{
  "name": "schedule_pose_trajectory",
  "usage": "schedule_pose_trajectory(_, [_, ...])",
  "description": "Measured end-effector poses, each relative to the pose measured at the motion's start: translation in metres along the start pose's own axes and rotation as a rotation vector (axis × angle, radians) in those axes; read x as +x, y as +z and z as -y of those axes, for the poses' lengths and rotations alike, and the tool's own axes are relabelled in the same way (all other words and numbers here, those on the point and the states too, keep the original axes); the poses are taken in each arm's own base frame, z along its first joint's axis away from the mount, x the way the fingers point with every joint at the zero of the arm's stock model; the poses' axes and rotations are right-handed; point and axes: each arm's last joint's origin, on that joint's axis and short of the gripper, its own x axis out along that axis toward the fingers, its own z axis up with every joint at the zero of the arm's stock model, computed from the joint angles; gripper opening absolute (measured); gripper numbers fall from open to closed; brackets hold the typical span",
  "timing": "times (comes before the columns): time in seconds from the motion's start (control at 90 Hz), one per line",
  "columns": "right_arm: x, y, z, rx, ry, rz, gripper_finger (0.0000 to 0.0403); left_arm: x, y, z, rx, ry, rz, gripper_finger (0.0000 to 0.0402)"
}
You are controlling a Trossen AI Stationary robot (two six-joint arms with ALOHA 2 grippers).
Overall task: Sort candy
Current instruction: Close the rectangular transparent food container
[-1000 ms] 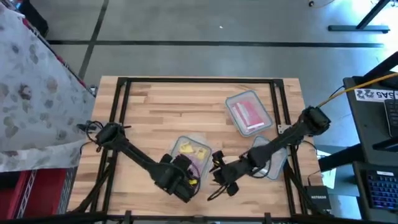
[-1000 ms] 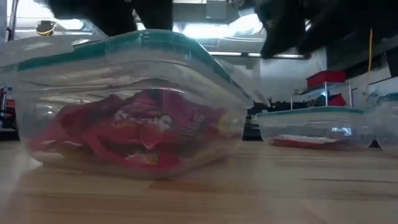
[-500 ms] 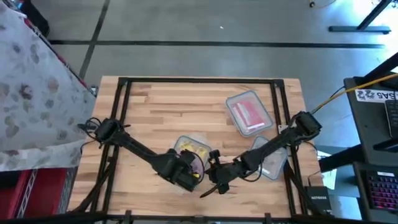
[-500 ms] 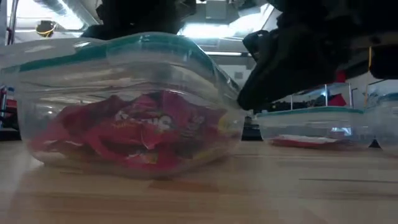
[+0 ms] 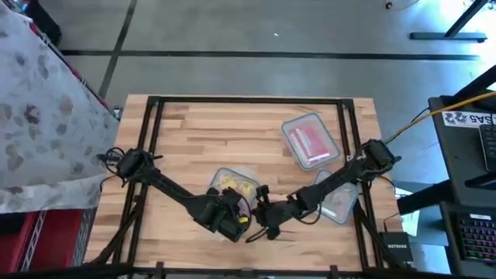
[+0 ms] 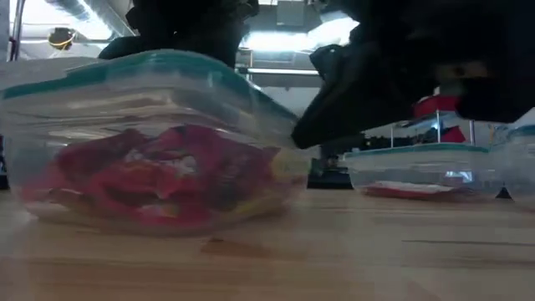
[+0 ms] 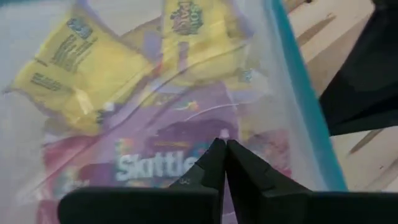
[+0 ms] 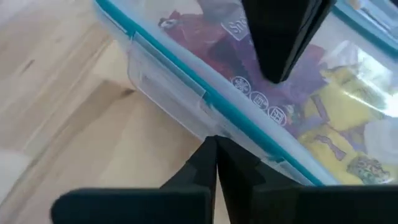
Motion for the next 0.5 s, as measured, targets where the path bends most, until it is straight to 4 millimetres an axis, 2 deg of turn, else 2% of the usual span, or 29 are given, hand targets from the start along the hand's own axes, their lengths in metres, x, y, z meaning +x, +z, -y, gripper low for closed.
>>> schedule_pose_trajectory(0.167, [0.001, 0.001, 0.001, -0.015, -0.042, 0.019, 0.0000, 0.004, -0.002, -0.001, 0.004, -0.011, 0.007, 0.0000])
schedule_pose_trajectory(0.333, [0.002, 0.001, 0.003, -0.040, 0.014, 0.024, 0.0000, 0.013, -0.009, -0.006, -0.031, -0.041, 0.032, 0.0000])
schedule_pose_trajectory(0.5, [0.006, 0.001, 0.003, -0.035, -0.013, 0.041, 0.0000, 0.015, -0.012, -0.009, -0.055, -0.071, 0.081, 0.0000])
